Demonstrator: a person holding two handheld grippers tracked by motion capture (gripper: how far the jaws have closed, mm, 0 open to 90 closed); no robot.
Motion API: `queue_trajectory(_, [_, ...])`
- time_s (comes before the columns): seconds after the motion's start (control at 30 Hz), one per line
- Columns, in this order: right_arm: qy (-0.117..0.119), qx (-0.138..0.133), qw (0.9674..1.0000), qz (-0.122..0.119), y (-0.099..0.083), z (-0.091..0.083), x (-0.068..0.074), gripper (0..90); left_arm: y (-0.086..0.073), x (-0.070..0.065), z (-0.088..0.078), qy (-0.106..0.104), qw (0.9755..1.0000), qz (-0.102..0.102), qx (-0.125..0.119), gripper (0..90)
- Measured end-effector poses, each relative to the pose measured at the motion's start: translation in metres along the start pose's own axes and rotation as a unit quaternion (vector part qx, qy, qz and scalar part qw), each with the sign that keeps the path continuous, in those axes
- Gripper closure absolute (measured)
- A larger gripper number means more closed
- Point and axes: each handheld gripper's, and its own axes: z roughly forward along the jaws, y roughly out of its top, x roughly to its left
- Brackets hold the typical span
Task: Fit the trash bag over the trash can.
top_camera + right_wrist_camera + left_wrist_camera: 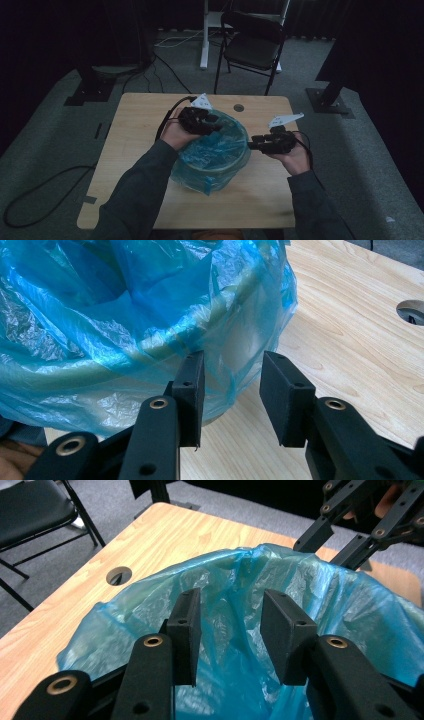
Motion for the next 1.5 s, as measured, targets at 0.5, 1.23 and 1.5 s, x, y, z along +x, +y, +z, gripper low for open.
queue_trajectory(0.5, [0.004, 0.001, 1.0000, -0.001, -0.002, 0.001, 0.001, 61.7, 0.001, -0.010, 0.032, 0.024, 0.9929, 0.048, 0.106, 59.1])
queue_trajectory(1.23, [0.007, 0.000, 1.0000, -0.006, -0.001, 0.000, 0.002, 61.7, -0.001, -0.022, 0.060, 0.049, 0.9685, 0.106, 0.220, 57.8])
queue_trajectory(1.5, [0.008, 0.000, 0.9999, -0.007, -0.002, 0.000, 0.002, 61.4, -0.002, -0.023, 0.064, 0.046, 0.9640, 0.111, 0.237, 56.6])
